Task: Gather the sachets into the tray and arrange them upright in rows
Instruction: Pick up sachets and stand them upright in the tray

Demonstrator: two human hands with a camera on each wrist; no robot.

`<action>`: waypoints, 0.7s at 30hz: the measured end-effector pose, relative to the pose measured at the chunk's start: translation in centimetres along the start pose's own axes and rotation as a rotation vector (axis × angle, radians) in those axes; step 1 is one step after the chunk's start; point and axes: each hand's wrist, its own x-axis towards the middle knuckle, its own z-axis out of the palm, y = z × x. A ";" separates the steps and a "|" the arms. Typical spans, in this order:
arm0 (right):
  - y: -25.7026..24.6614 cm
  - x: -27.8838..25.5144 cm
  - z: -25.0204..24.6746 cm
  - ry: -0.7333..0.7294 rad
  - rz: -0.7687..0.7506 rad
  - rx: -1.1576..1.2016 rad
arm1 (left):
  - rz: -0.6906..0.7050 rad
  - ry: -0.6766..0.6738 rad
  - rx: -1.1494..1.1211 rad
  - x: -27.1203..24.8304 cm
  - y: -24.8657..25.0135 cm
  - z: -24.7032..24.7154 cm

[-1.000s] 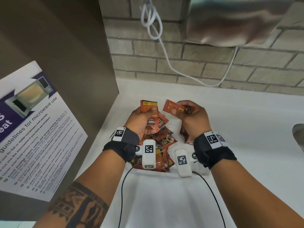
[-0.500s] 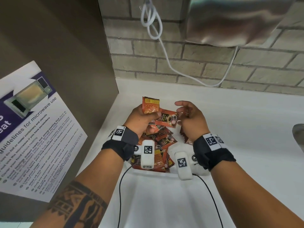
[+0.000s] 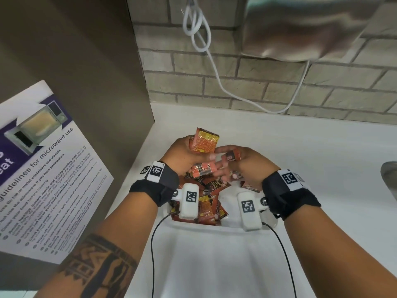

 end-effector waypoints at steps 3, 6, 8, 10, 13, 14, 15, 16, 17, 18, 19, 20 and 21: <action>-0.2 0.3 -0.3 0.187 -0.111 -0.029 | -0.001 -0.047 0.005 -0.3 -0.1 -0.1; -0.1 0.6 0.1 0.228 -0.168 -0.016 | 0.007 -0.125 0.003 -0.4 0.2 0.6; -0.1 0.7 0.2 0.260 -0.179 0.002 | -0.006 -0.119 -0.017 -0.4 0.1 0.7; -0.1 0.7 0.1 0.341 -0.219 0.019 | -0.037 -0.109 -0.028 -0.5 -0.2 0.5; -0.2 0.6 -0.2 0.490 -0.408 -0.030 | -0.129 -0.060 -0.189 -0.5 -0.7 0.3; -0.2 0.6 -0.1 0.513 -0.452 -0.089 | -0.167 -0.042 -0.276 -0.5 -0.7 0.2; -0.1 0.6 0.0 0.519 -0.480 -0.181 | -0.210 -0.034 -0.355 -0.4 -0.9 0.2; 0.2 0.7 0.1 0.517 -0.499 -0.290 | -0.243 -0.035 -0.415 -0.3 -0.8 0.2; 0.6 0.8 0.3 0.508 -0.516 -0.384 | -0.265 -0.032 -0.439 -0.2 -0.6 0.2; 1.0 0.8 0.5 0.492 -0.526 -0.439 | -0.265 -0.028 -0.438 -0.2 -0.5 0.3; 1.3 0.9 0.6 0.477 -0.531 -0.458 | -0.251 -0.025 -0.415 -0.1 -0.4 0.3; 1.5 1.0 0.7 0.473 -0.528 -0.462 | -0.232 -0.024 -0.391 -0.2 -0.2 0.4; 1.7 1.1 0.7 0.474 -0.511 -0.456 | -0.211 -0.014 -0.367 -0.1 -0.1 0.4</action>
